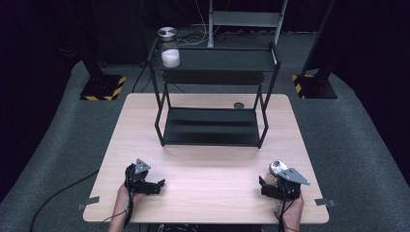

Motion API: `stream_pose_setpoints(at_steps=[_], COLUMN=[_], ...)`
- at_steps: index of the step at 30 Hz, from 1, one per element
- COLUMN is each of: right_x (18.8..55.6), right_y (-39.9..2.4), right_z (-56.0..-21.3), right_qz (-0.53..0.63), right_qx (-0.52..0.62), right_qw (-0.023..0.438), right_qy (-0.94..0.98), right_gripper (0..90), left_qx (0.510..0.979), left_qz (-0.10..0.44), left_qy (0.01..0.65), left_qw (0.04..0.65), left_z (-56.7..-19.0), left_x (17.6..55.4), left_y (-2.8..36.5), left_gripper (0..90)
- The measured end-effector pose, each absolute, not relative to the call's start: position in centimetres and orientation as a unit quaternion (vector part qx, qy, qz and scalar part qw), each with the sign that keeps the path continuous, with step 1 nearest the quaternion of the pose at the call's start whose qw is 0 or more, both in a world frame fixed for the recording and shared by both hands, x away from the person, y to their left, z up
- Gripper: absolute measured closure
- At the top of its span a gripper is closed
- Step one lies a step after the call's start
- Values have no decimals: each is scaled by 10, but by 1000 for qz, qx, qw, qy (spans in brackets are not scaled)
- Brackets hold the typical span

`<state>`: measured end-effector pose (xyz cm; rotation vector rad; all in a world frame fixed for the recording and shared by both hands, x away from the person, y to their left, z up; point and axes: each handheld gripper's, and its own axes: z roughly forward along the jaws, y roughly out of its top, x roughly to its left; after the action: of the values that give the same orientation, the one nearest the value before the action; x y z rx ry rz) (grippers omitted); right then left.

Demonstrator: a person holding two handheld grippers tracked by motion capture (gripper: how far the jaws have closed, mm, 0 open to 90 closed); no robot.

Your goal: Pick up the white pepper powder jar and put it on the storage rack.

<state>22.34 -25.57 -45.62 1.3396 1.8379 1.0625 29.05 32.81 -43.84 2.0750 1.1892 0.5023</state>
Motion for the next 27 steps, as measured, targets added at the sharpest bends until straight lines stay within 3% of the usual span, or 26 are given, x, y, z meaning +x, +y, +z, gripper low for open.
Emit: stream_pose_setpoints(at_steps=[3,4,27], right_x=[214,213,208], right_y=[-259,-259,-257], right_z=[-463,-464,-456], right_qz=[424,425,422], right_qx=[504,506,536], right_qw=[325,326,321], right_qy=[679,676,657], right_gripper=[261,291,302], left_qx=[798,798,797], left_qz=[193,193,195], left_qy=[458,458,459], left_qw=[342,342,341], left_z=[-438,-438,-438], left_x=[290,290,290], left_y=[328,328,328], left_gripper=[0,0,1])
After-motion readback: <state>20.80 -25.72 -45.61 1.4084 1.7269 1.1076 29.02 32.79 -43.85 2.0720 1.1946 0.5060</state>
